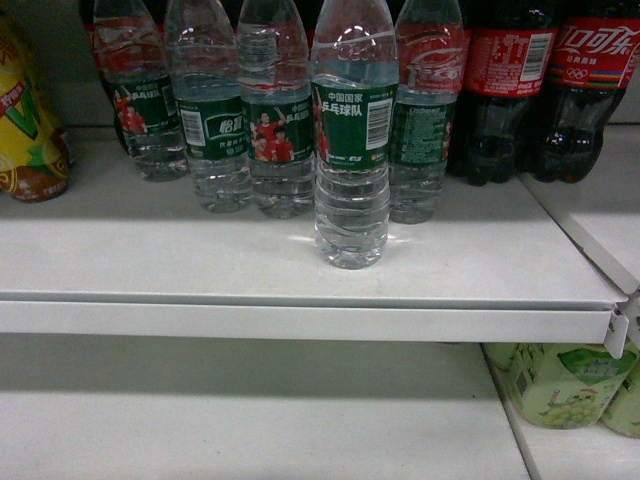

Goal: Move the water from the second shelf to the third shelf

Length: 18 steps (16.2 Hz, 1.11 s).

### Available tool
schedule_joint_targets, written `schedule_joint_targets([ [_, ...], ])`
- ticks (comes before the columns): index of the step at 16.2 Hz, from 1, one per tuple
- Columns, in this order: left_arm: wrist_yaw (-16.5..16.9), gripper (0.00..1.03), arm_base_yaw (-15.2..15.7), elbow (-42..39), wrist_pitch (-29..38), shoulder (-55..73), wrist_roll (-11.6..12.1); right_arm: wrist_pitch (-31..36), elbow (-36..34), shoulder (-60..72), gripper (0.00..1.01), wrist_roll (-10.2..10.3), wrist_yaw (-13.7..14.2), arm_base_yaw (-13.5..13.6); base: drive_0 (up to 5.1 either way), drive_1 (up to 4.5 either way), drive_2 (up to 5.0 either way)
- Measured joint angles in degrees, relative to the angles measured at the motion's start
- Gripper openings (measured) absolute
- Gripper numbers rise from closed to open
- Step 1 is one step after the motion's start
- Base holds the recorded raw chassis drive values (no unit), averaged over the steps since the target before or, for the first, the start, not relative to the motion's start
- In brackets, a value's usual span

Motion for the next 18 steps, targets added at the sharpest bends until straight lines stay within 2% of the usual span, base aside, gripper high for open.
schedule_joint_targets([
  [3,0.00,0.98,0.00,0.00,0.00,0.00,0.00,5.01,0.37,11.91,0.98,-0.48,2.71,11.06,0.0,0.00,0.0],
  [4,0.00,0.98,0.00,0.00,0.00,0.00,0.00,6.62,0.83,15.74,0.98,-1.07,3.32,13.97,0.0,0.00,0.0],
  [5,0.00,0.98,0.00,0.00,0.00,0.00,0.00,7.37,2.19,20.11,0.98,-1.42,3.65,16.61,0.0,0.00,0.0],
  [8,0.00,0.98,0.00,0.00,0.00,0.00,0.00,8.13,6.67,30.60,0.98,-1.73,5.11,22.21,0.0,0.00,0.0],
  [10,0.00,0.98,0.00,0.00,-0.02,0.00,0.00,8.33,10.60,35.52,0.98,-1.70,5.79,23.12,0.0,0.00,0.0],
  [14,0.00,0.98,0.00,0.00,0.00,0.00,0.00,6.91,18.91,42.21,0.98,0.04,8.31,22.99,0.0,0.00,0.0],
  [18,0.00,0.98,0.00,0.00,0.00,0.00,0.00,5.73,24.50,46.91,0.98,1.09,9.81,20.28,0.0,0.00,0.0],
])
